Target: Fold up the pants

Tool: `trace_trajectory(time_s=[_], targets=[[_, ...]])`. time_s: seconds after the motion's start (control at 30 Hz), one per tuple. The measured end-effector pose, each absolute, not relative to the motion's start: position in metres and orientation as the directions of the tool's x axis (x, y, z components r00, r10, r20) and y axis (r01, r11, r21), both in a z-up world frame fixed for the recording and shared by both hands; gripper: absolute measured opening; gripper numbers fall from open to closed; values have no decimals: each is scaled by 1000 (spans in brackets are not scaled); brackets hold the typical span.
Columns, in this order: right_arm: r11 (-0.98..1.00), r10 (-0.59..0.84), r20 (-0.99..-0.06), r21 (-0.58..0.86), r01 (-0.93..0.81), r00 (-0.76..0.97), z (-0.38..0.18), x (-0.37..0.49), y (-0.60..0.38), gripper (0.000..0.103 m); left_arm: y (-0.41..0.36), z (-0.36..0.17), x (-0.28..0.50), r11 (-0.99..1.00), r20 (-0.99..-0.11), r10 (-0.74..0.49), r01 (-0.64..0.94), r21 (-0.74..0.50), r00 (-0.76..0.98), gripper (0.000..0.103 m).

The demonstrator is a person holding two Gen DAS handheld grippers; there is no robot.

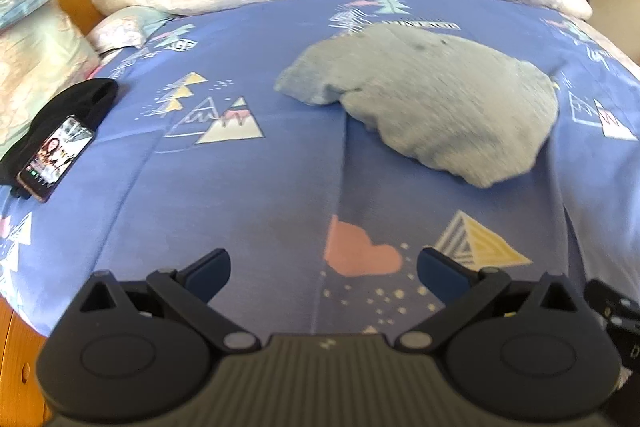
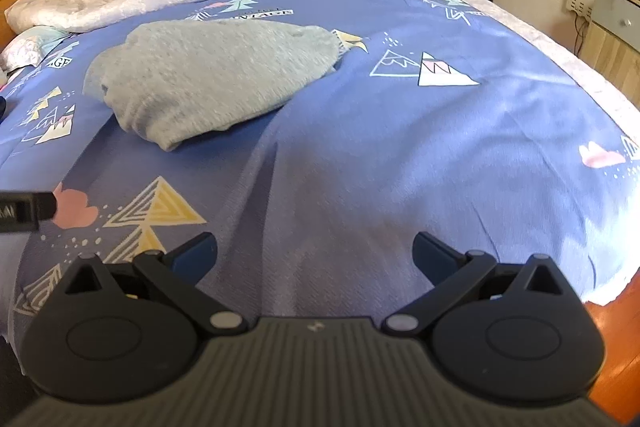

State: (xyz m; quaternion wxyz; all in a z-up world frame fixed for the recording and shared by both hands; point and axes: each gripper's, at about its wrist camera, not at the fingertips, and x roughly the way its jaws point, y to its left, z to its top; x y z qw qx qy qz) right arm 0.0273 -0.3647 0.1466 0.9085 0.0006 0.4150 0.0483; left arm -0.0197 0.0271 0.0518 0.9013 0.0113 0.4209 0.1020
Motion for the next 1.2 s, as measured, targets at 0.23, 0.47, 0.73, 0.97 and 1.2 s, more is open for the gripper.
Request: trace_trajectory(time_s=[0.23, 0.47, 0.73, 0.97, 1.2], targets=[[994, 100, -751, 49, -96, 652, 150, 28, -362, 103, 30, 53, -19, 978, -753, 192, -182, 98, 629, 103], [993, 114, -739, 71, -92, 664, 165, 27, -365, 103, 14, 62, -16, 989, -750, 146, -123, 87, 645, 103], [995, 92, -725, 85, -44, 683, 179, 24, -382, 103, -12, 69, -6, 996, -753, 94, -57, 75, 651, 103], [994, 87, -718, 108, -14, 691, 181, 22, -394, 103, -33, 71, -2, 996, -755, 69, -9, 84, 652, 103], [992, 93, -714, 128, -1, 694, 182, 23, -402, 103, -40, 71, 1, 995, -754, 71, 3, 96, 653, 103]])
